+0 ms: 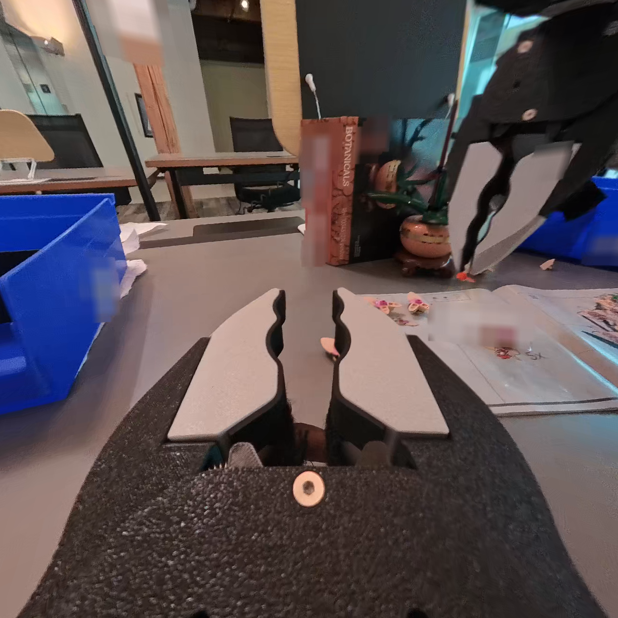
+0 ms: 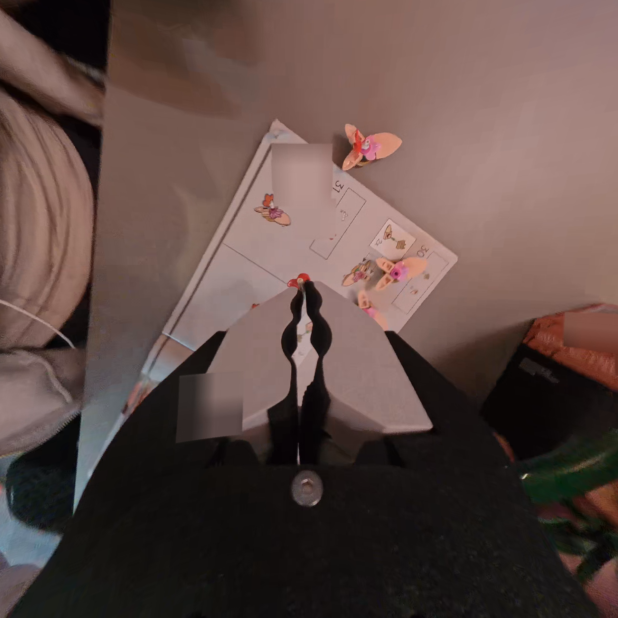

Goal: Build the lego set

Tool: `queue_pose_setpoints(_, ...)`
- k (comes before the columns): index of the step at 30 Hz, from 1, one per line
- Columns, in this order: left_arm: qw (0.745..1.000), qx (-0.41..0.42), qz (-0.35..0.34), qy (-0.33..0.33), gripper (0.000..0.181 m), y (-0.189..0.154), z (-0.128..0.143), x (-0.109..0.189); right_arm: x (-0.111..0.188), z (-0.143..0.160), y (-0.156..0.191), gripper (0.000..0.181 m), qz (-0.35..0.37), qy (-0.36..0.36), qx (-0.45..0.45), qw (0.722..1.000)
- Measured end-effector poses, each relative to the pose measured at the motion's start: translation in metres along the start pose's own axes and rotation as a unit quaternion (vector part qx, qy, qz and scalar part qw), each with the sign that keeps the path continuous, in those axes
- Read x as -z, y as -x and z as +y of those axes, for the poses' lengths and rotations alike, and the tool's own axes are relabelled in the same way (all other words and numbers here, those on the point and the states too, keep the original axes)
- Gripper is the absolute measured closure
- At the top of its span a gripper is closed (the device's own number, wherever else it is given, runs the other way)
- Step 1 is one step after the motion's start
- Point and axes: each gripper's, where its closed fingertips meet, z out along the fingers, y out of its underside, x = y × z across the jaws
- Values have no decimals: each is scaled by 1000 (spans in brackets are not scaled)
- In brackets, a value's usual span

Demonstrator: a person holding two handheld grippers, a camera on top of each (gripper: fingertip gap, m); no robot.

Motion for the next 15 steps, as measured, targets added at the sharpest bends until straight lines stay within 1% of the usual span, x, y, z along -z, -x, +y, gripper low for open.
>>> queue_pose_setpoints(2,1000,-7,11,-18,156,-6,-5,1,19,9,9,178,42,-89,-44,994)
queue_pose_setpoints(4,999,-1,38,-25,156,-15,-9,-1,37,21,18,179,85,-193,-101,972)
queue_pose_setpoints(5,997,8,66,-26,158,-24,-10,-2,46,26,20,179,110,-251,-131,953)
queue_pose_setpoints(6,995,19,99,-25,158,-33,-11,-2,55,32,23,178,133,-312,-161,927)
queue_pose_setpoints(8,986,35,163,-12,156,-51,-12,-4,72,42,37,179,143,-426,-203,870)
queue_pose_setpoints(9,981,40,190,2,153,-57,-12,-5,79,48,43,179,145,-468,-222,843)
queue_pose_setpoints(11,966,41,251,45,145,-73,-8,-8,87,62,51,179,150,-524,-249,800)
queue_pose_setpoints(12,954,41,286,74,143,-83,-4,-9,88,68,54,179,152,-542,-257,785)
queue_pose_setpoints(13,941,44,319,105,138,-95,1,-11,86,74,58,179,149,-551,-263,778)
queue_pose_setpoints(15,911,46,379,158,137,-123,13,-16,76,82,64,179,129,-547,-277,779)
